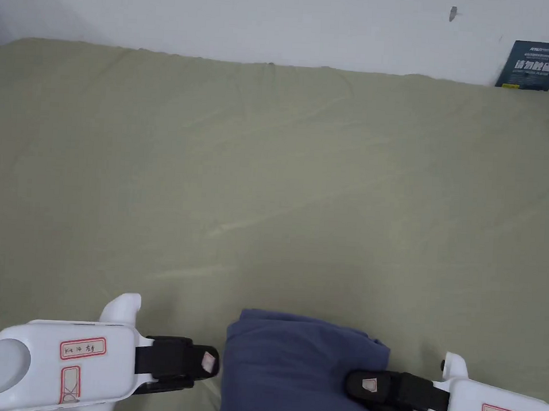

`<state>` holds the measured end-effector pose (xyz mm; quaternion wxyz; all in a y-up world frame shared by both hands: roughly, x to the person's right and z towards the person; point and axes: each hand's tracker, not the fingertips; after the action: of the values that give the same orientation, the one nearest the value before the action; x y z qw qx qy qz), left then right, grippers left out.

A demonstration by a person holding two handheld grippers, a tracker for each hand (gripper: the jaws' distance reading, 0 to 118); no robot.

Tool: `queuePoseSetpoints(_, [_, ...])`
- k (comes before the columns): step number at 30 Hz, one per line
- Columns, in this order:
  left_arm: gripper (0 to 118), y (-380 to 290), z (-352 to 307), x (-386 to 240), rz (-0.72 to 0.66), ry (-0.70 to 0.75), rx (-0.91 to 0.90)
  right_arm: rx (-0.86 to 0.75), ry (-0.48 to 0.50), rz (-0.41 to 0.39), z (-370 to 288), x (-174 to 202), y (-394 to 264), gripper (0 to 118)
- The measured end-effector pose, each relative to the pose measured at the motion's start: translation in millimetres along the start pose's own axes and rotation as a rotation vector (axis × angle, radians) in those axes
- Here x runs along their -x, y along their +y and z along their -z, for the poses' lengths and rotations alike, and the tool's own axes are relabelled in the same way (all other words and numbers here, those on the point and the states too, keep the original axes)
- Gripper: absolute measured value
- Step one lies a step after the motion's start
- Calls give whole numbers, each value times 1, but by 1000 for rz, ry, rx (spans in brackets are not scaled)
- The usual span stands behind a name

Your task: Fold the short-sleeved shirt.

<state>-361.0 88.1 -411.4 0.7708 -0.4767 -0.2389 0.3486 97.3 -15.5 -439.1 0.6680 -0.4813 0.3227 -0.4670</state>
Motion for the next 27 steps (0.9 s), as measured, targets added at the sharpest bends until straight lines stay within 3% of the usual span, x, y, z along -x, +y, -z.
queuePoseSetpoints(1, [89,2,6,-1,9,7,25,2,-2,-8,0,0,0,1])
queuePoseSetpoints(2, [118,5,17,-2,12,-7,69,5,-12,-20,1,2,0,1])
queuePoseSetpoints(5, [117,10,39,-1,1,-96,99,9,-14,-25,1,3,1,1])
queuePoseSetpoints(8, [116,14,70,0,-34,-83,158,13,-13,-22,1,3,2,1])
queuePoseSetpoints(11, [116,16,84,16,-63,-221,170,14,-10,-20,2,2,2,1])
queuePoseSetpoints(13, [105,20,87,17,-61,-196,173,16,-6,-13,2,-1,3,1])
queuePoseSetpoints(14, [83,20,85,20,-39,-144,157,18,-6,-16,2,-1,4,1])
queuePoseSetpoints(15, [25,21,88,26,-25,-56,182,17,-4,-16,1,-2,4,1])
queuePoseSetpoints(17, [25,18,88,37,-99,-184,175,25,-8,-21,2,0,4,1])
queuePoseSetpoints(23, [25,16,84,29,-73,-148,159,18,-41,-51,1,12,2,1])
queuePoseSetpoints(27, [25,26,63,31,-45,-142,160,-26,-139,-168,-10,42,-2,0])
